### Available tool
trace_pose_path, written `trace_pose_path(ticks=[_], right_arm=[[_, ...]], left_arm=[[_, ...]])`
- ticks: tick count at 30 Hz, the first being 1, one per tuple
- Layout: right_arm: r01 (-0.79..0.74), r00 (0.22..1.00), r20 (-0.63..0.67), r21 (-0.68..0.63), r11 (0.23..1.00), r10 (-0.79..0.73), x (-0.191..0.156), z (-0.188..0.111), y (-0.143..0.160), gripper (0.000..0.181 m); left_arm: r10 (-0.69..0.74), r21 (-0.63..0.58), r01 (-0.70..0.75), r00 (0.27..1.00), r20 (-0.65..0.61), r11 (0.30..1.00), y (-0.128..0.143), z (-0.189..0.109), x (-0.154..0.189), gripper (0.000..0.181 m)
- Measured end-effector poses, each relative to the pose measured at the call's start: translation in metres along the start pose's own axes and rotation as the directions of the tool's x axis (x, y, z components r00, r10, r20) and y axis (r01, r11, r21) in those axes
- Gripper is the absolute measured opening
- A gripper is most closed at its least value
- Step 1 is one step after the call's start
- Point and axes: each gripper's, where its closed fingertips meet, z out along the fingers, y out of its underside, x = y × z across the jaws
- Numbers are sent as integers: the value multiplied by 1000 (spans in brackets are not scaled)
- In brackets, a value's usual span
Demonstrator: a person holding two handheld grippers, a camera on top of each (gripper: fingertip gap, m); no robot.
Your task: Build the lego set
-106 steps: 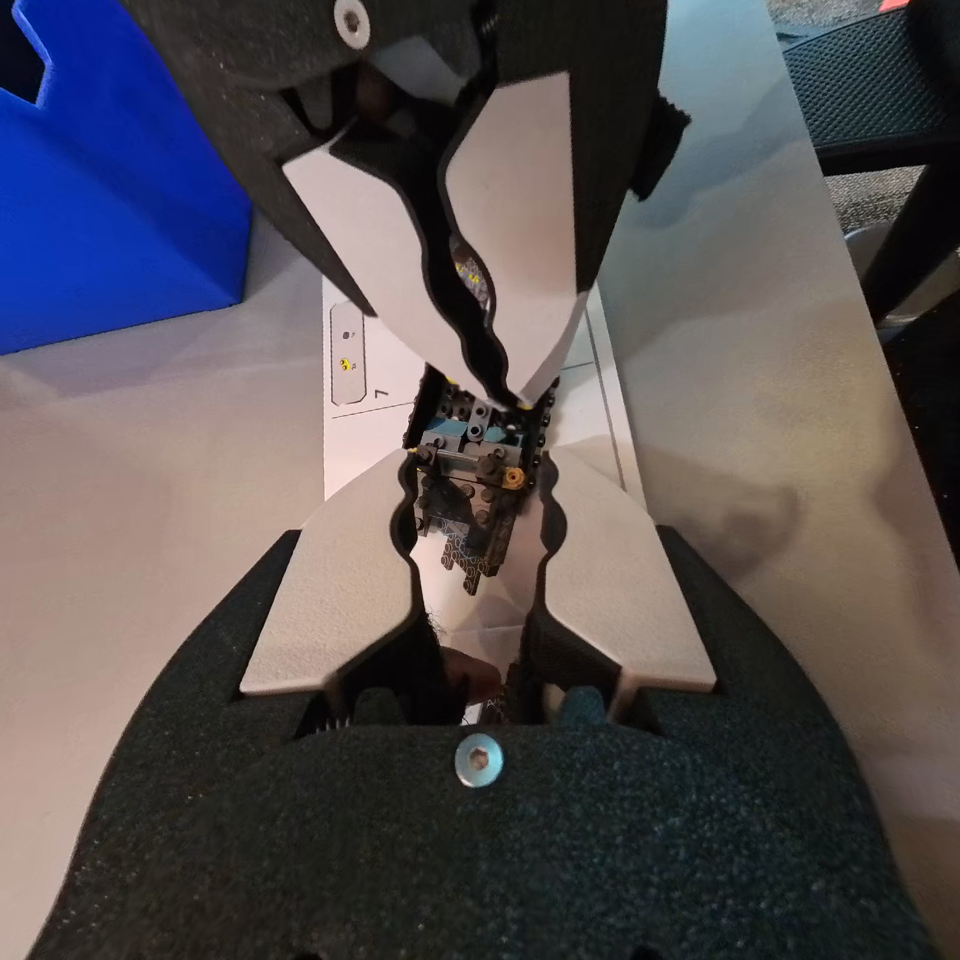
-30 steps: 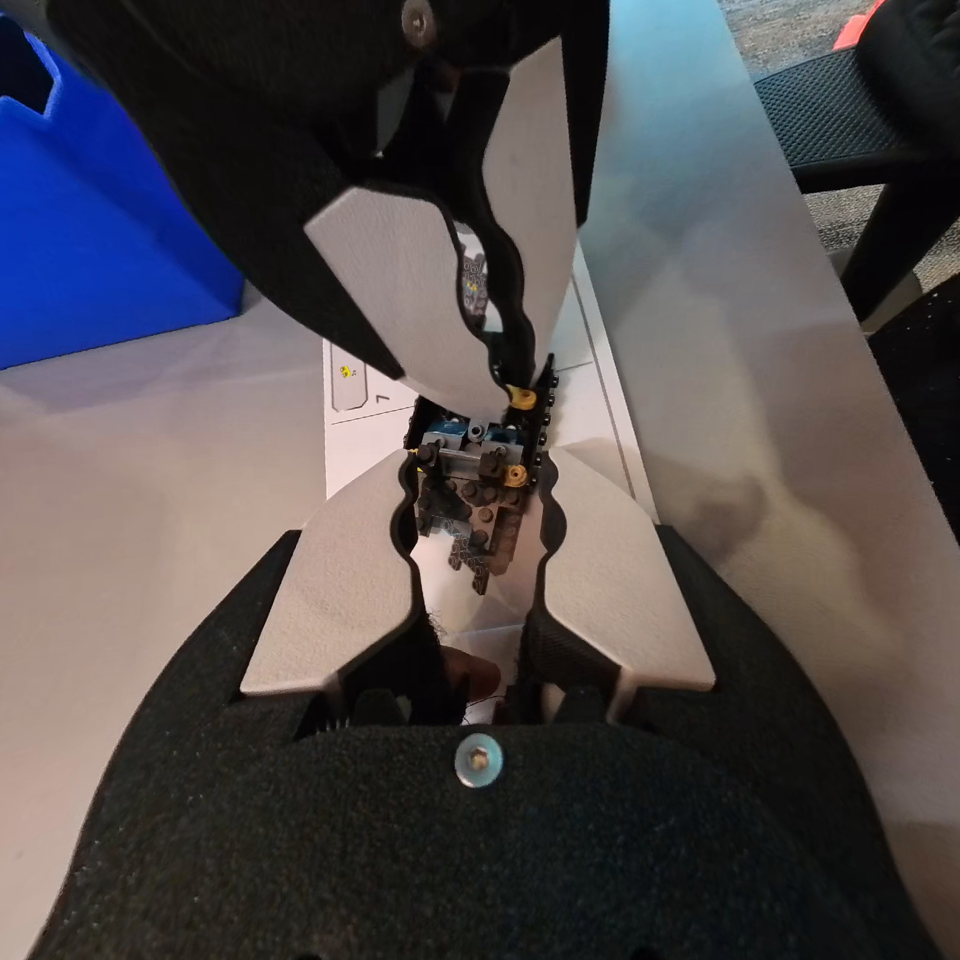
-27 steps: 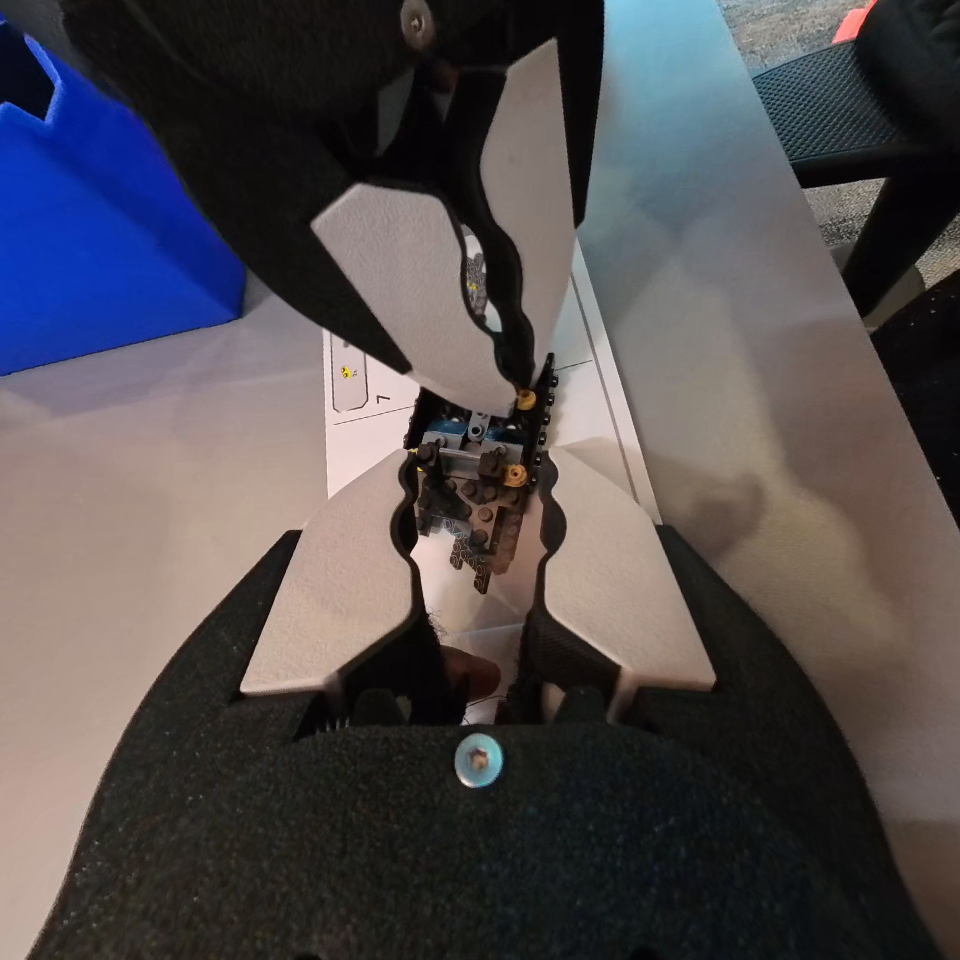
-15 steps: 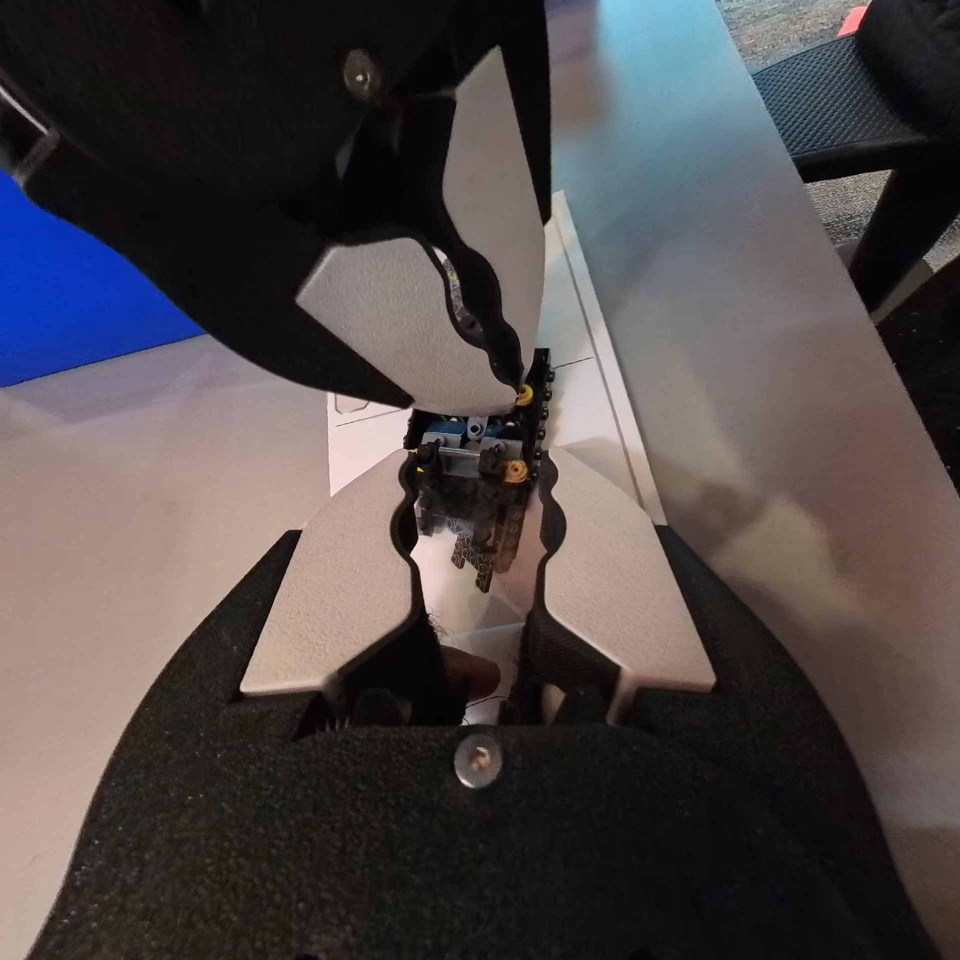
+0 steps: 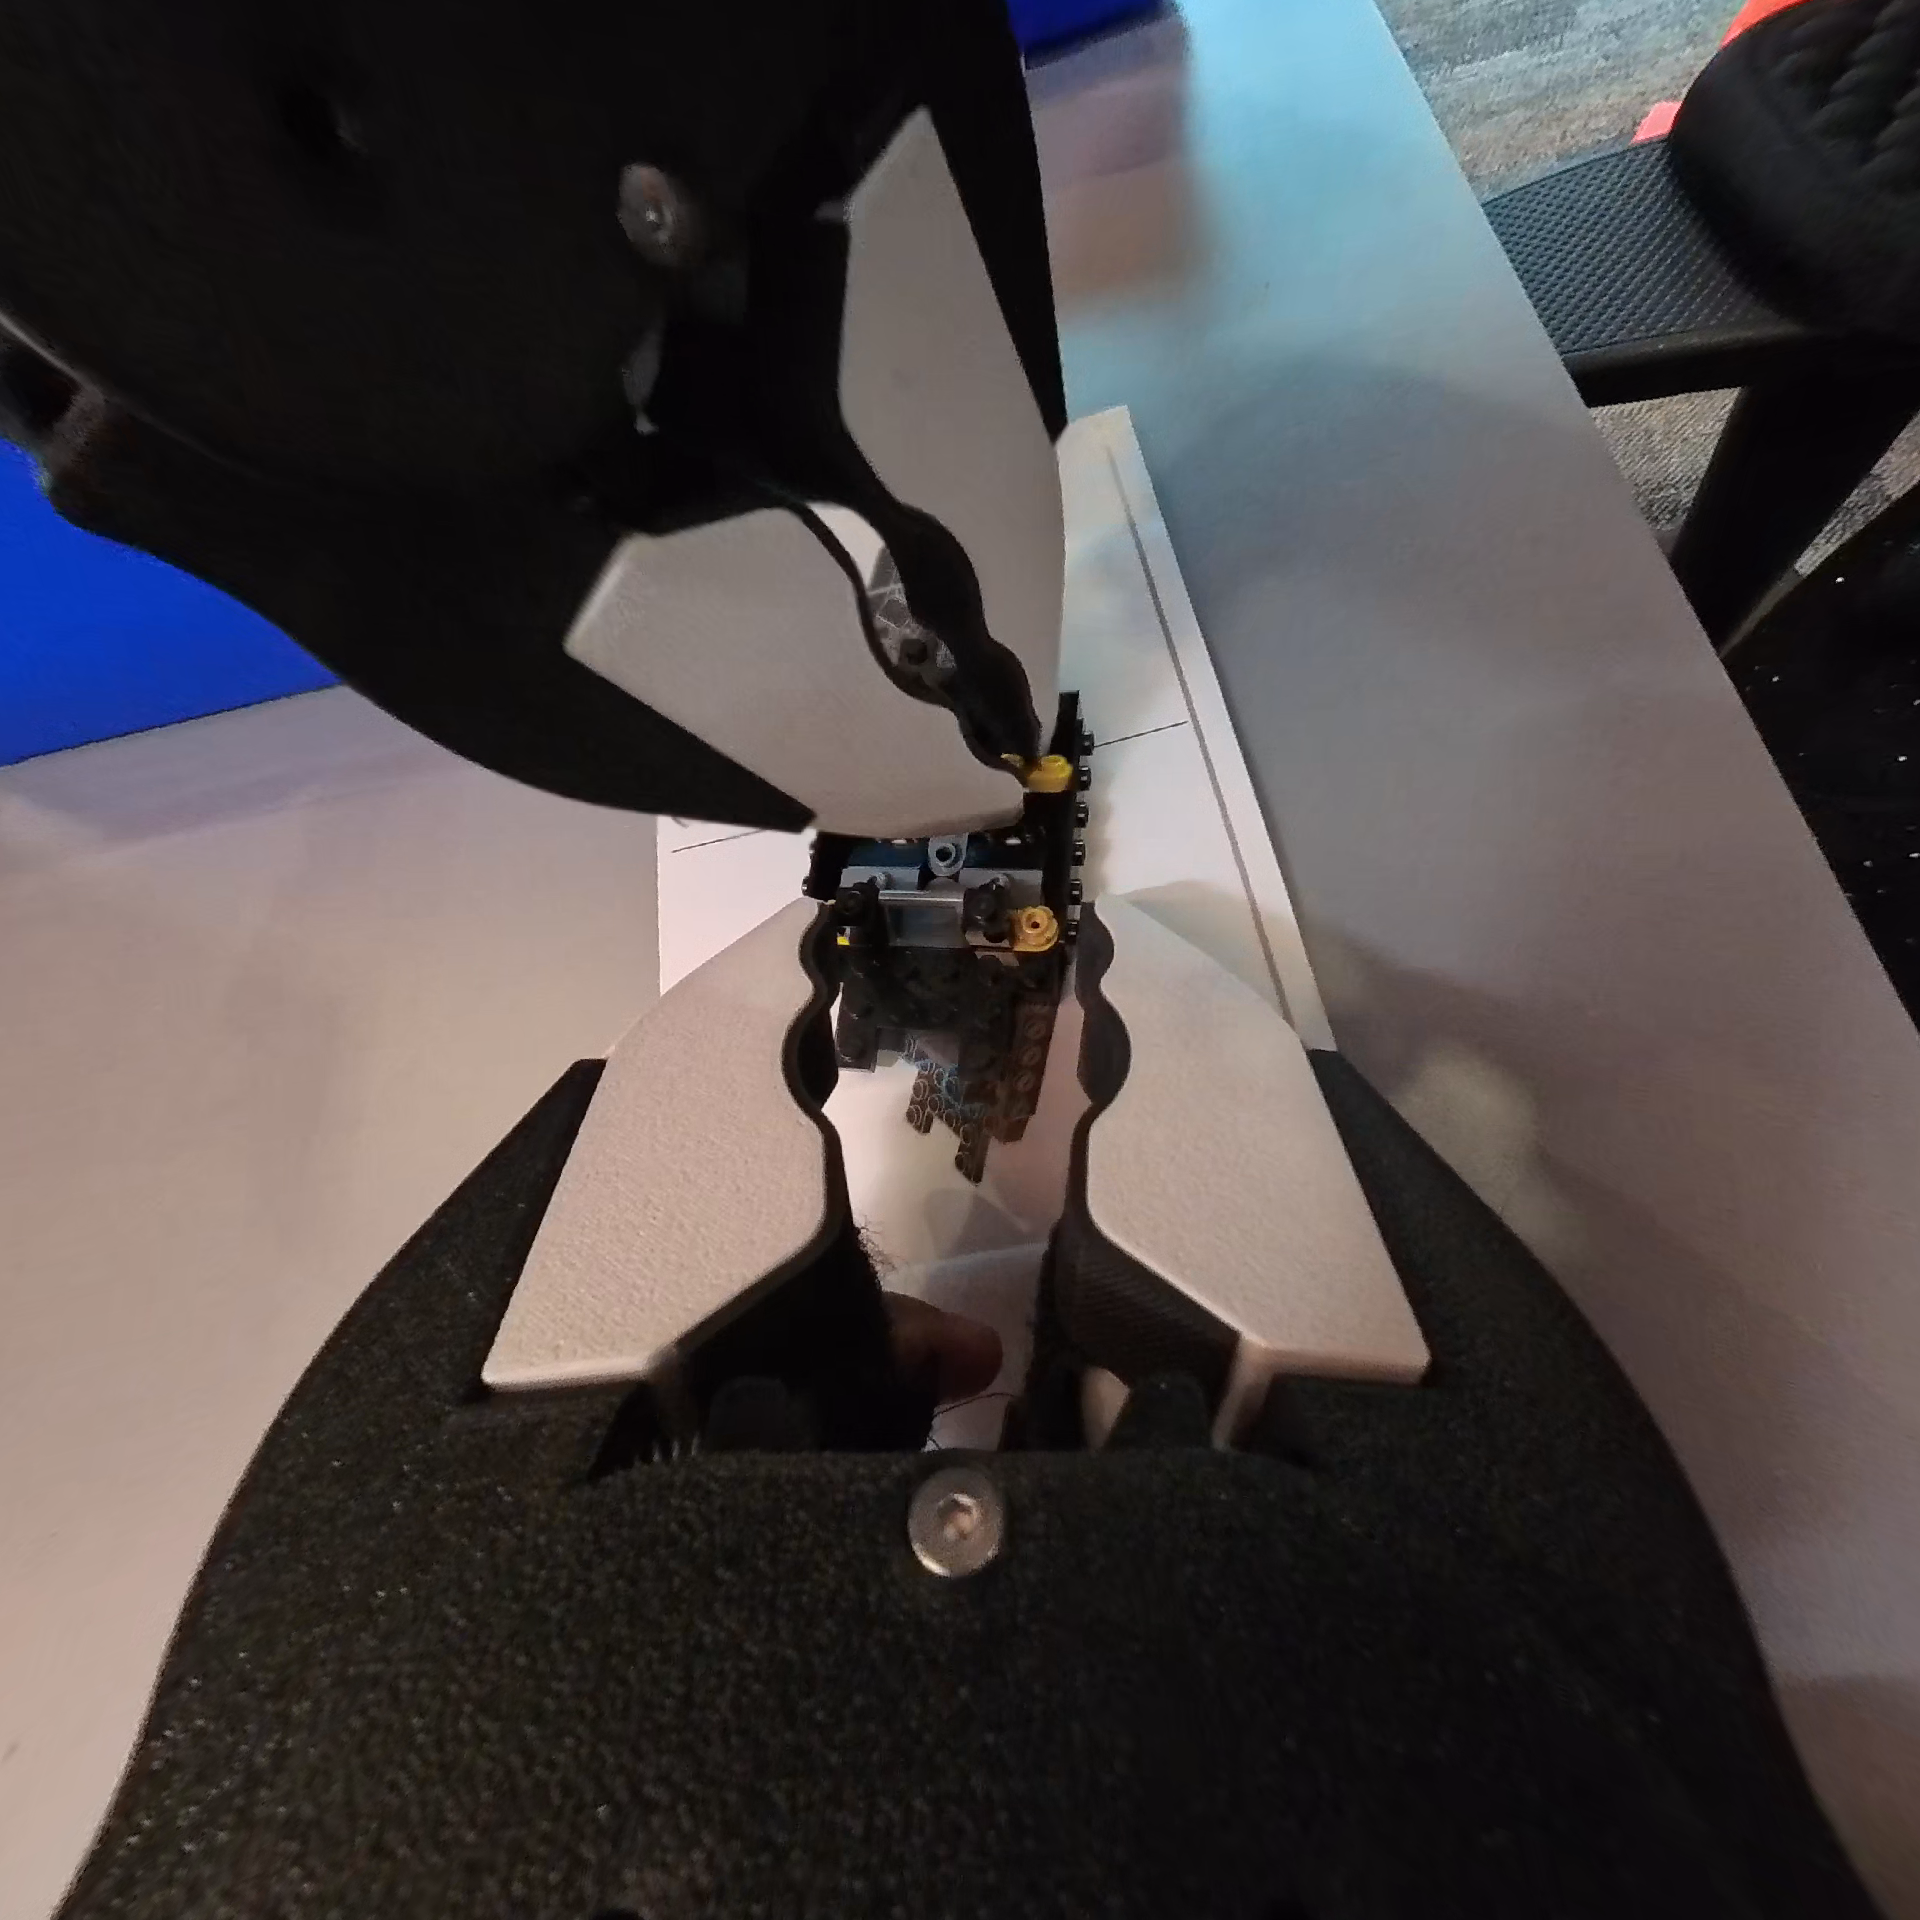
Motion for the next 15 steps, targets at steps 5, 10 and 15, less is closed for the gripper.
trace_pose_path(ticks=[5,10,15], right_arm=[[-3,1000,12,-36,999,4,0,-10,1,7],[-5,998,64,-91,996,11,-2,-7,5,7],[6,996,87,-129,992,6,-3,-2,8,7]], left_arm=[[7,12,-7,1000,2,1000,0,-3,0,43],[-4,38,4,1000,-4,999,-1,-11,-3,44],[-34,73,32,999,24,997,-1,-22,-12,44]])
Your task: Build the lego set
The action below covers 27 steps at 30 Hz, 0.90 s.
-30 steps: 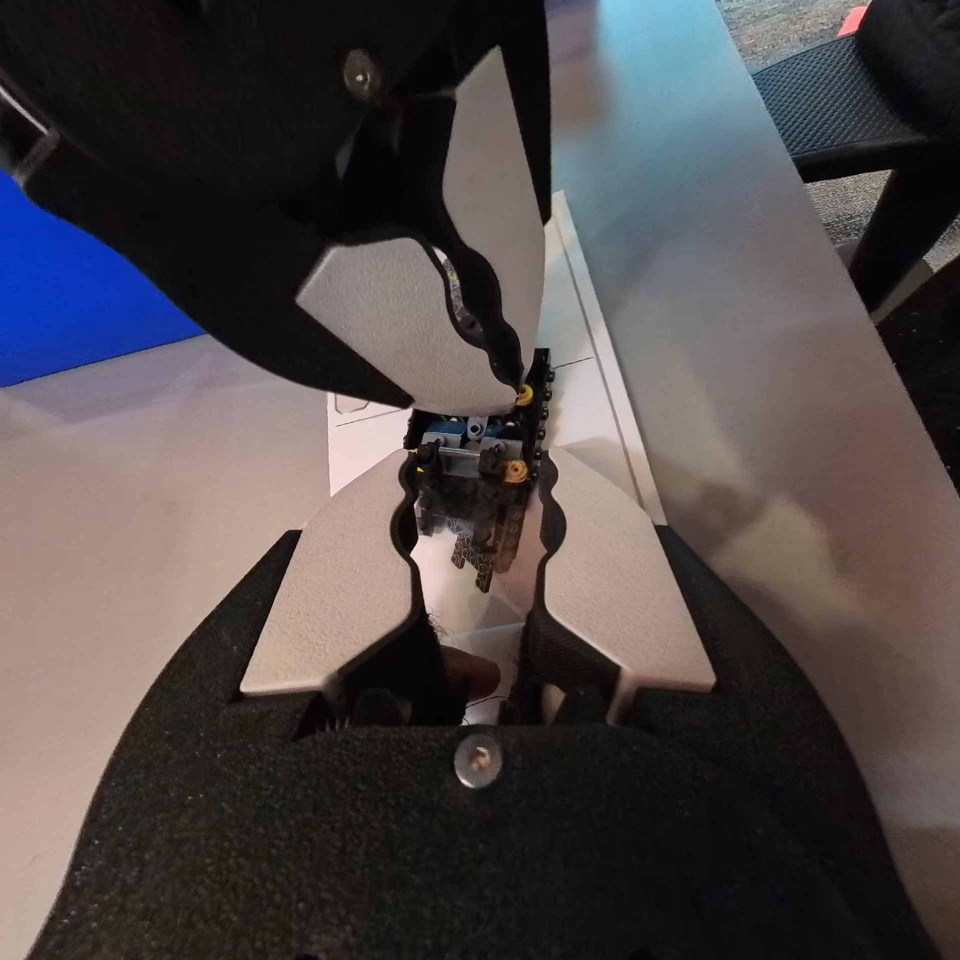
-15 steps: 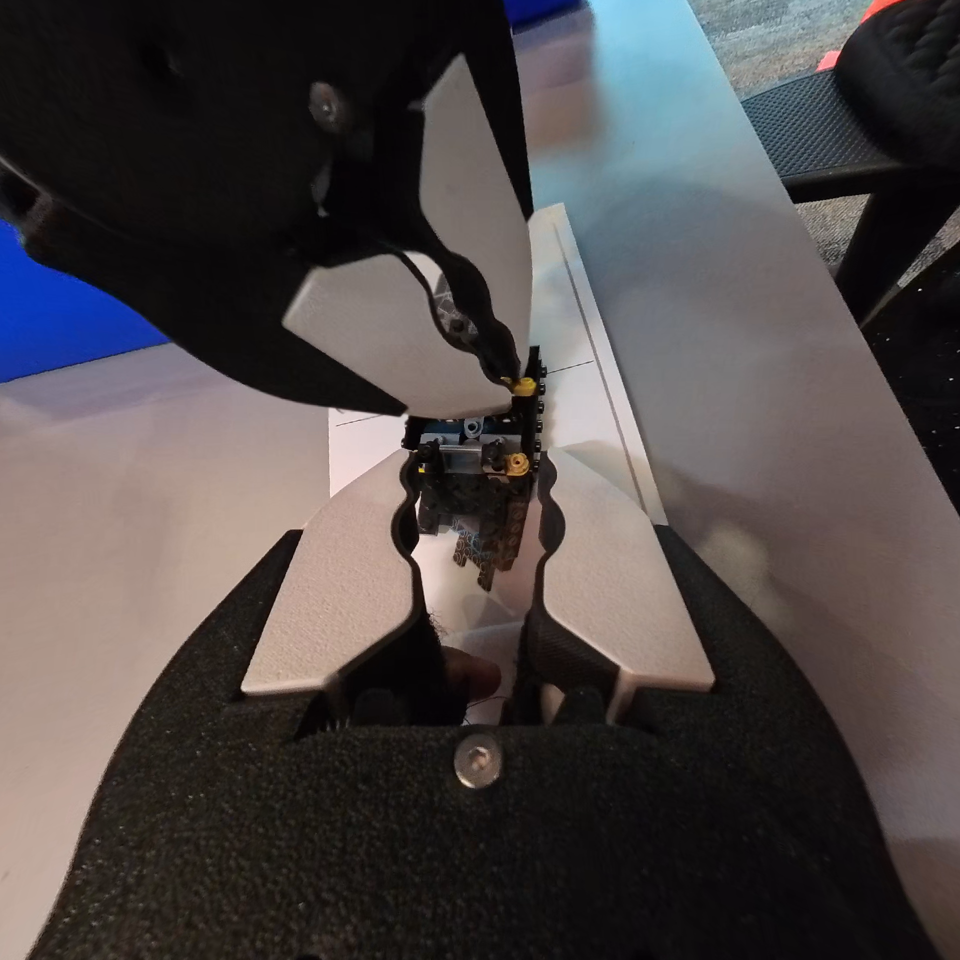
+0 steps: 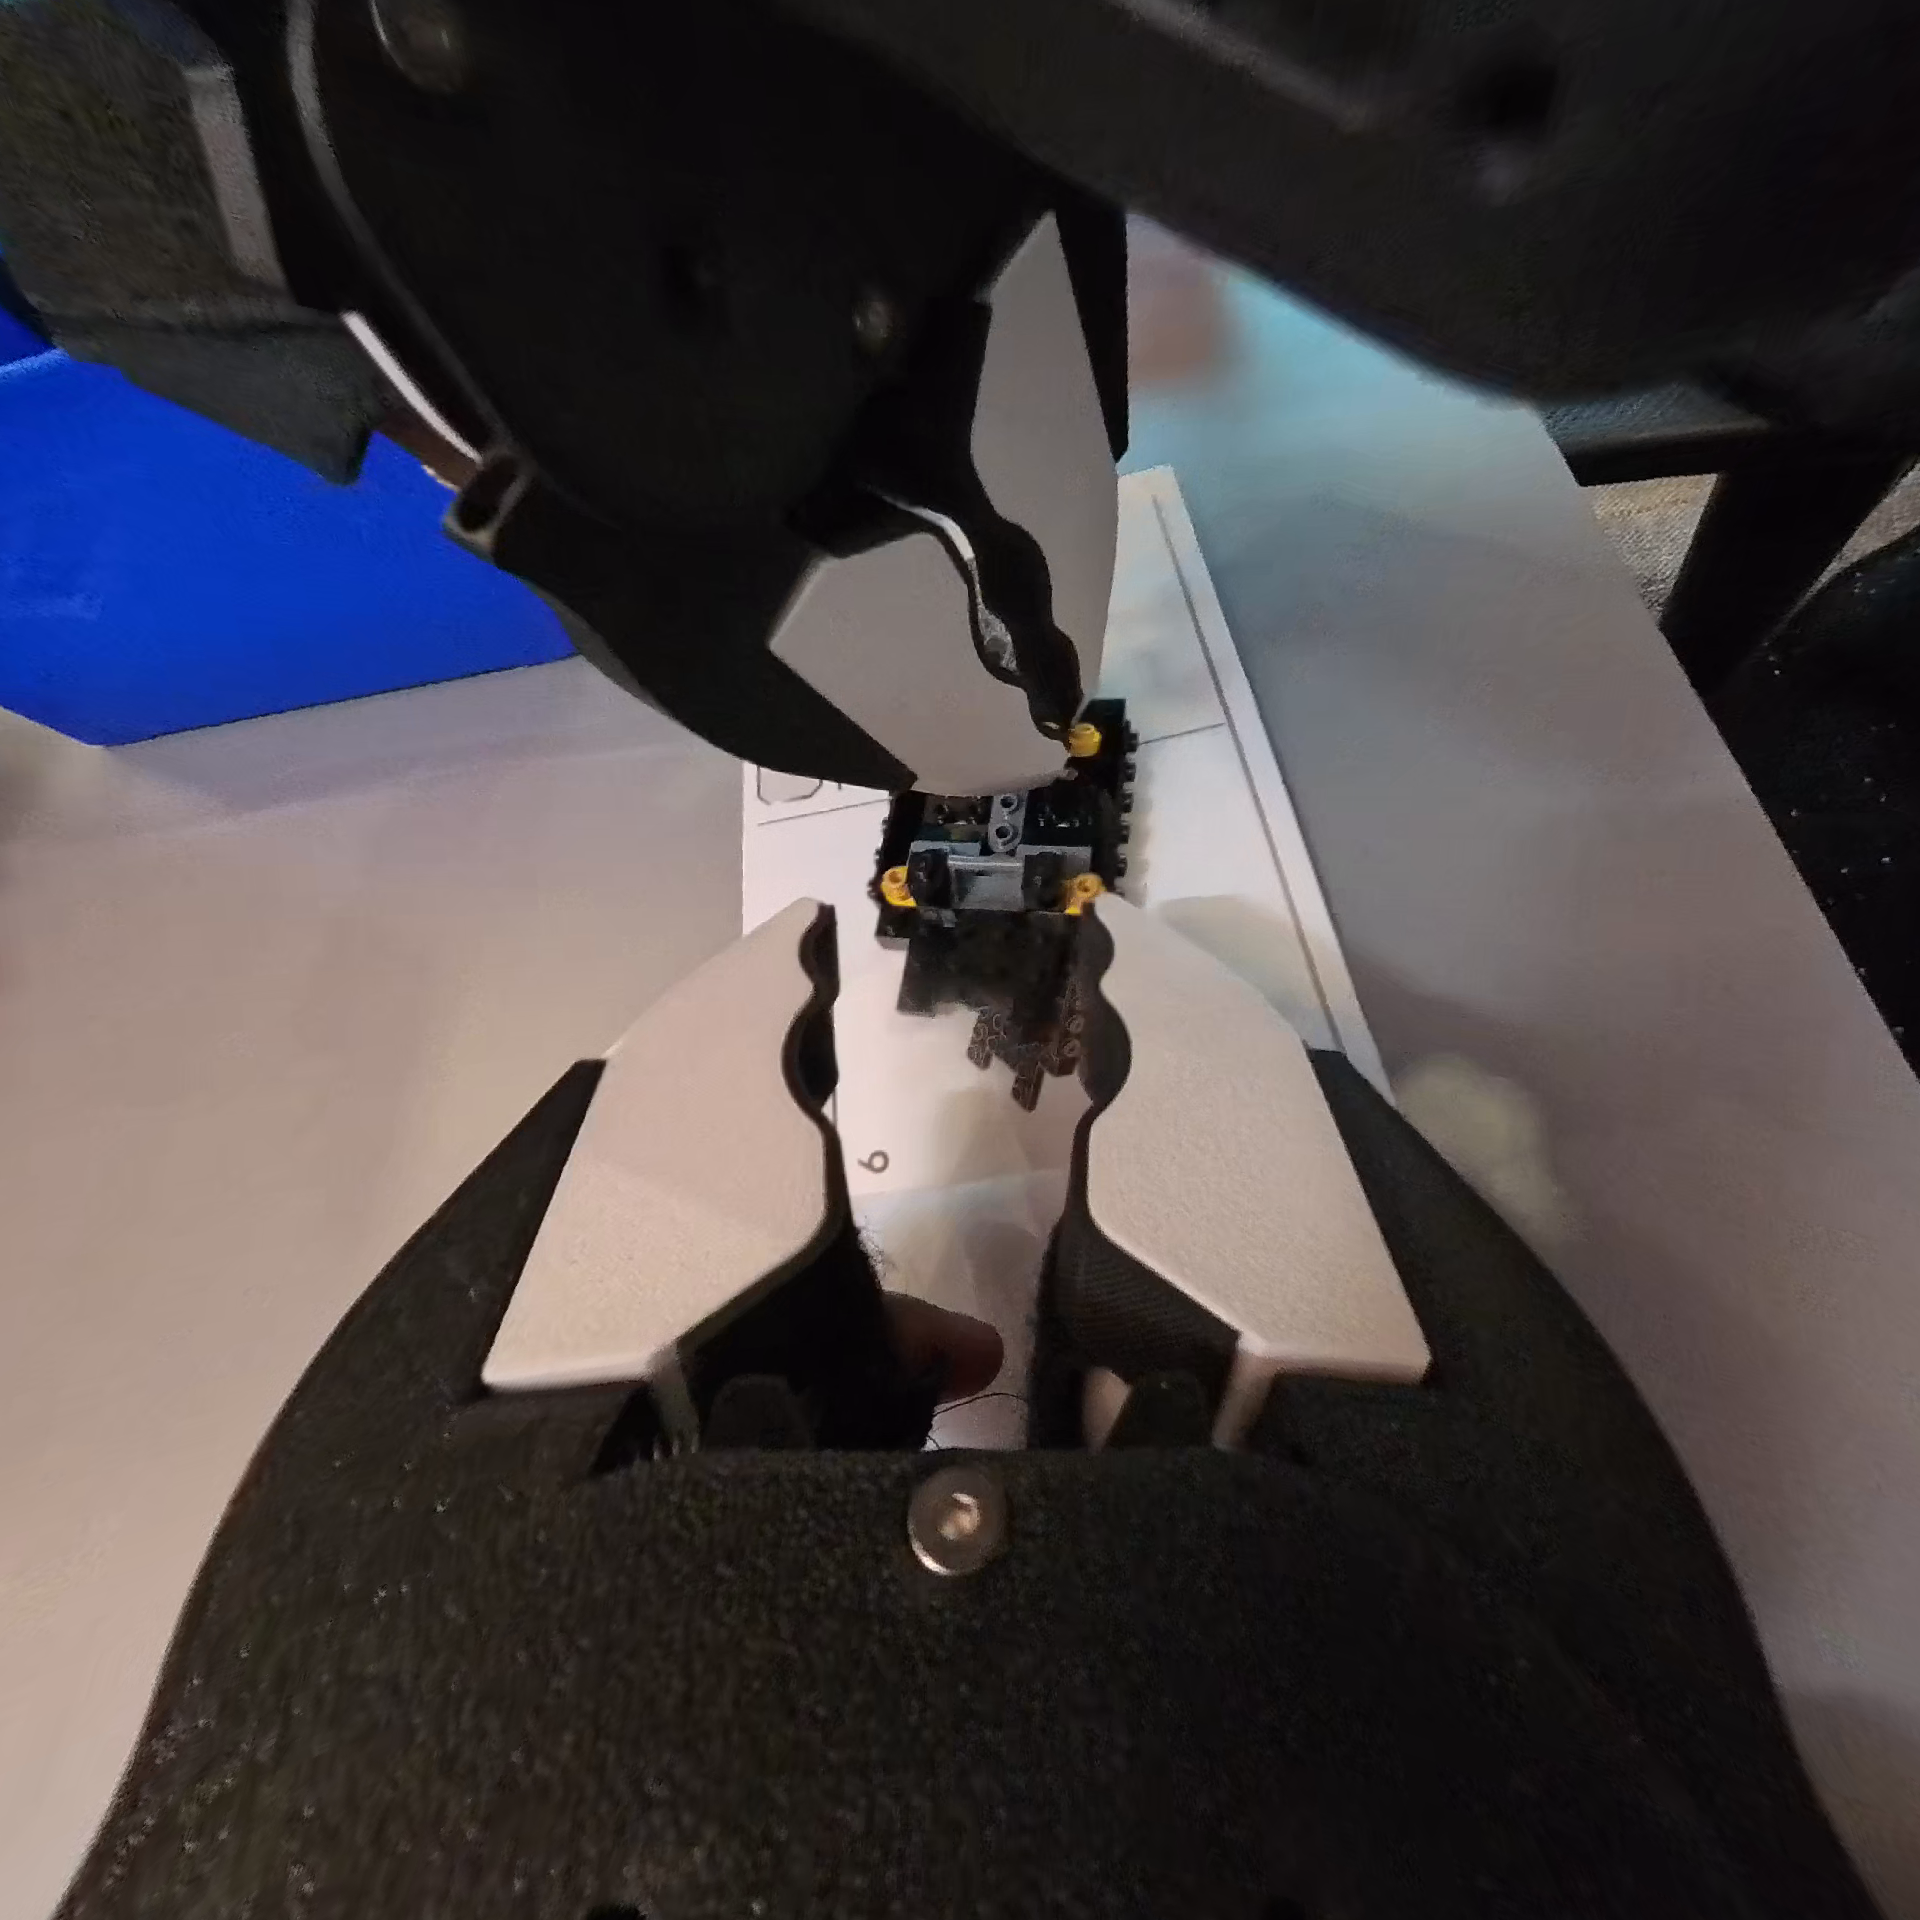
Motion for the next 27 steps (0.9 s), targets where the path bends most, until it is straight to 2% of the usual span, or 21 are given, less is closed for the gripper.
trace_pose_path(ticks=[22,27], right_arm=[[-28,998,58,-58,998,31,-6,0,3,14],[-91,996,-9,-17,996,91,-5,-8,6,16]], left_arm=[[12,-22,-12,1000,3,1000,2,2,0,43],[6,-10,-5,1000,13,1000,1,0,-2,43]])
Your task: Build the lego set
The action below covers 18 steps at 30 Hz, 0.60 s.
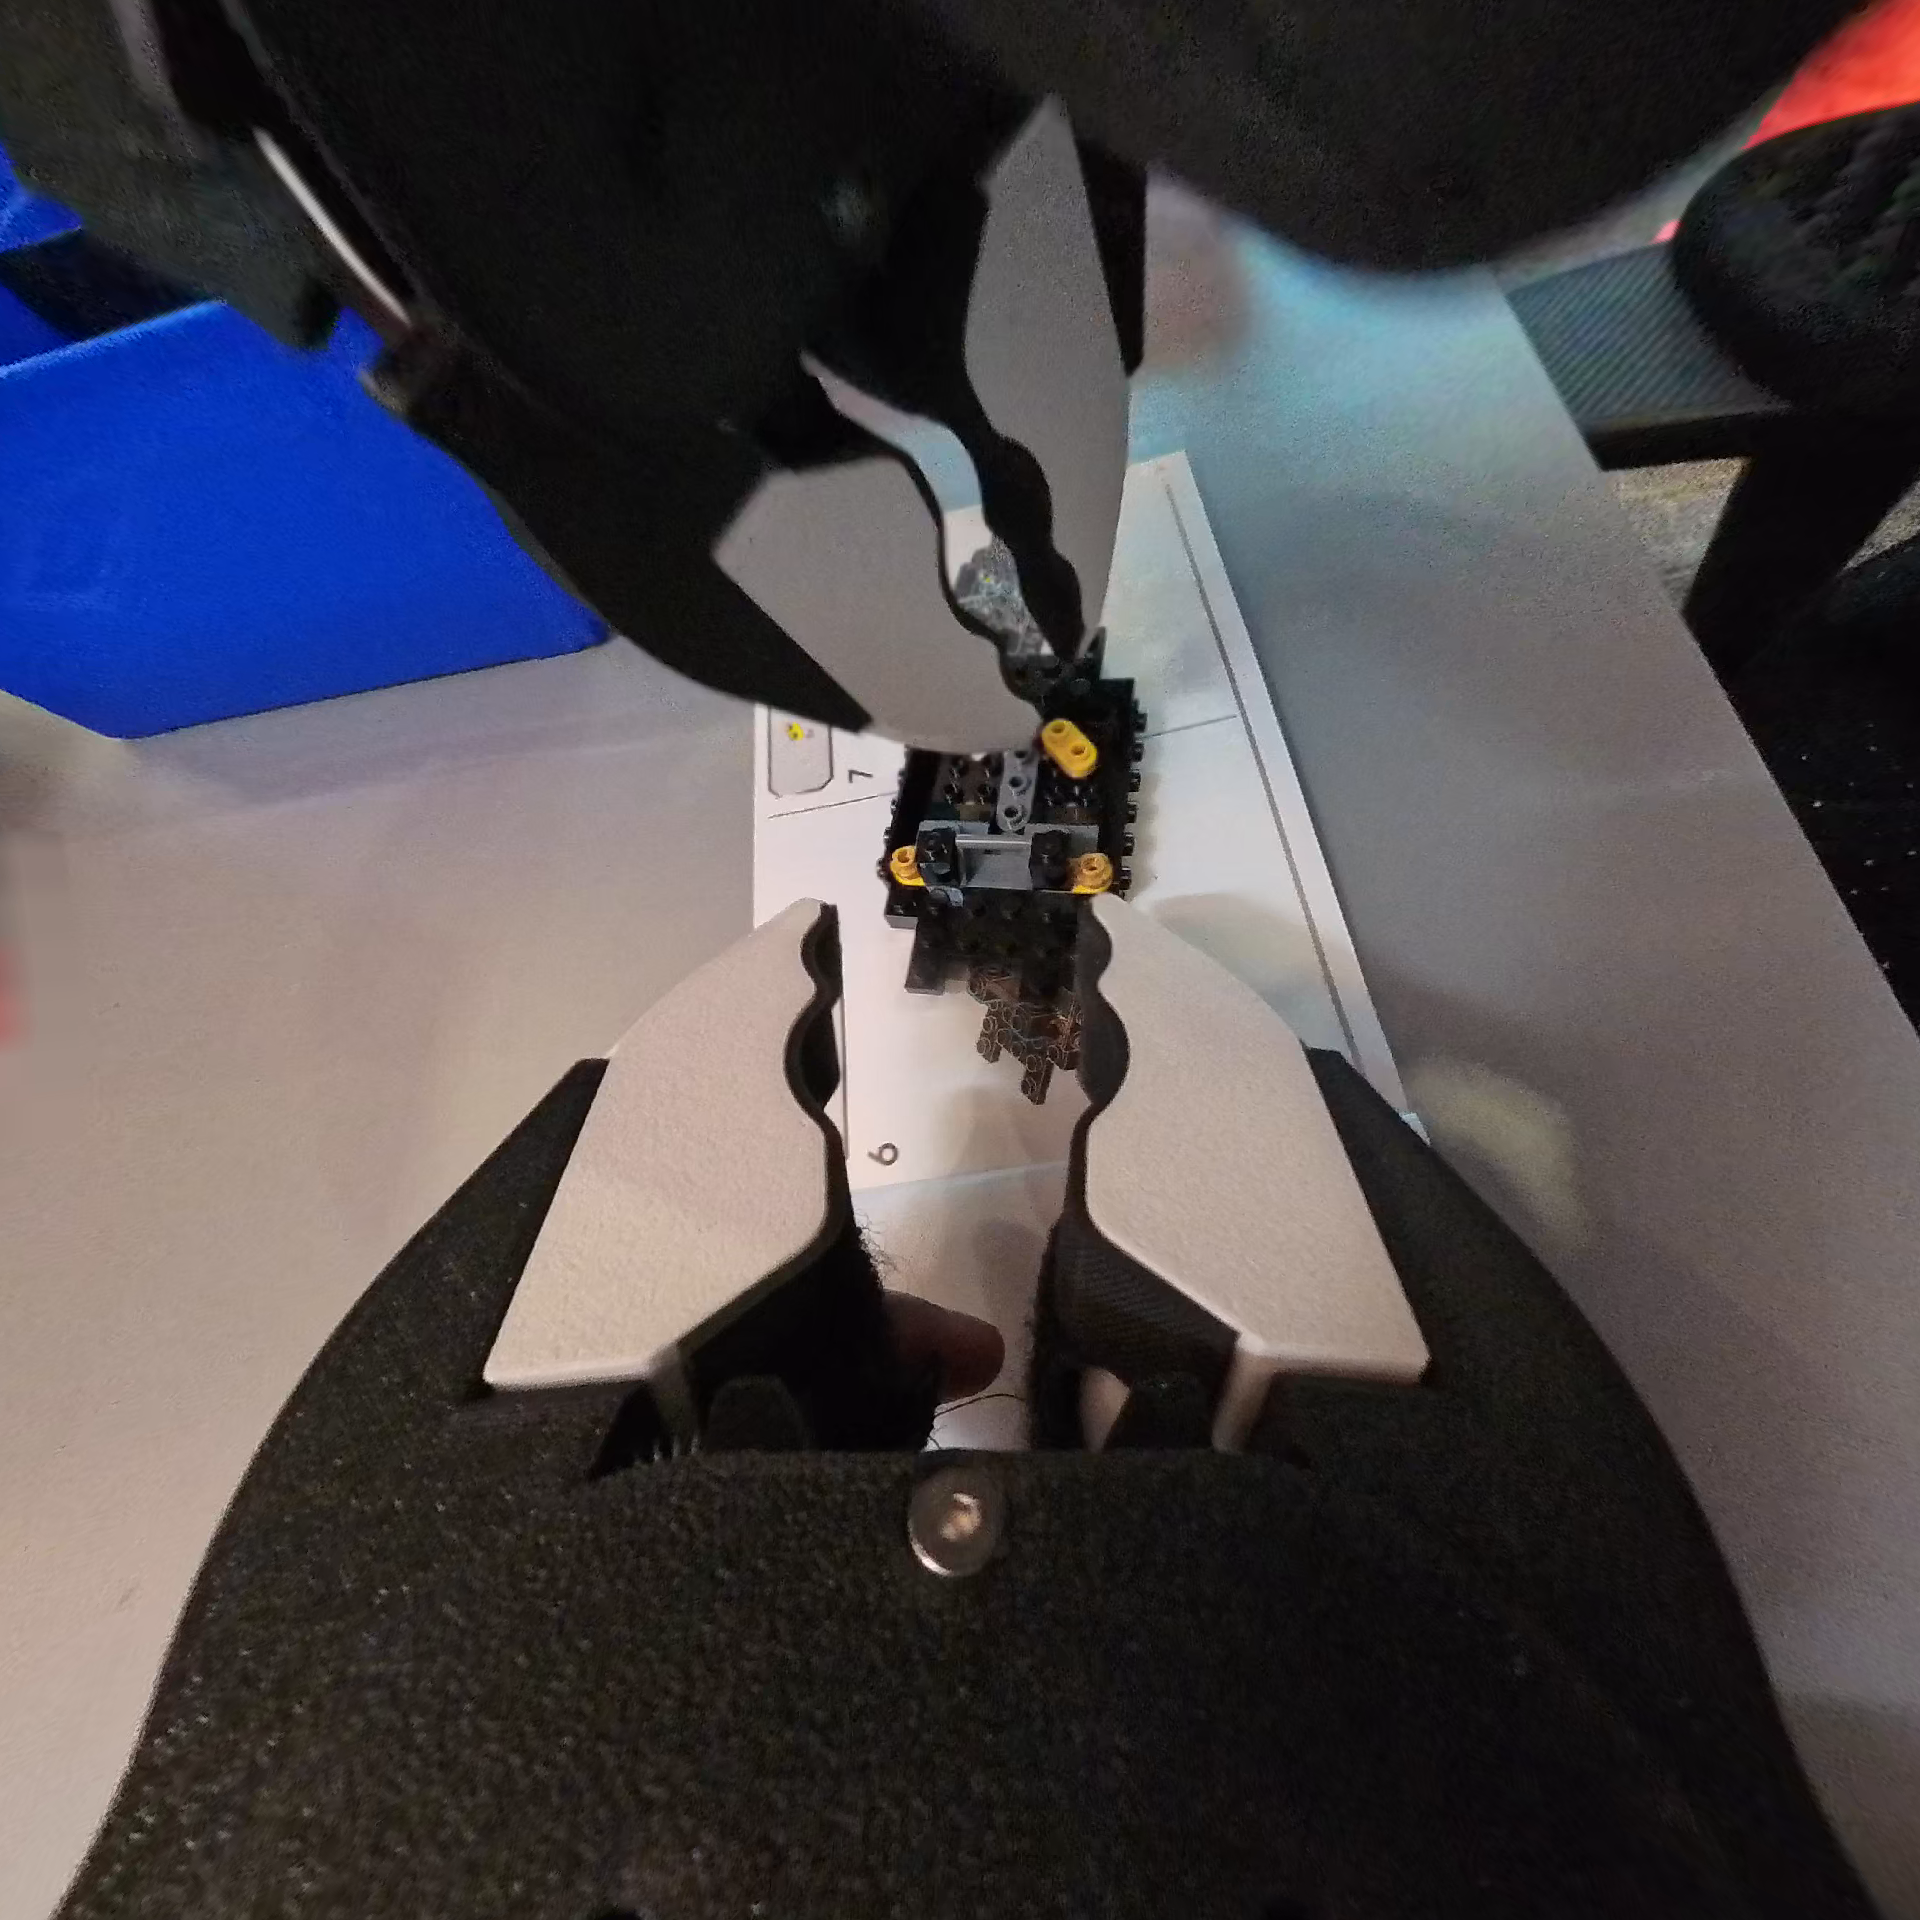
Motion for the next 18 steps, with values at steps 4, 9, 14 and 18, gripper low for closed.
trace_pose_path(ticks=[4,9,14,18], right_arm=[[-204,961,-139,233,951,240,1,-20,-1,20],[-445,682,-216,636,631,699,-3,-41,4,57],[-523,453,-140,758,390,880,-18,-9,7,70],[-528,411,-136,770,357,901,-14,11,10,69]], left_arm=[[1,28,-1,1000,-15,1000,-6,-1,4,38],[28,33,-27,999,-41,999,-21,4,16,9],[88,-67,-93,993,-72,993,-27,16,20,1],[121,-160,-150,976,-180,976,-24,28,24,0]])
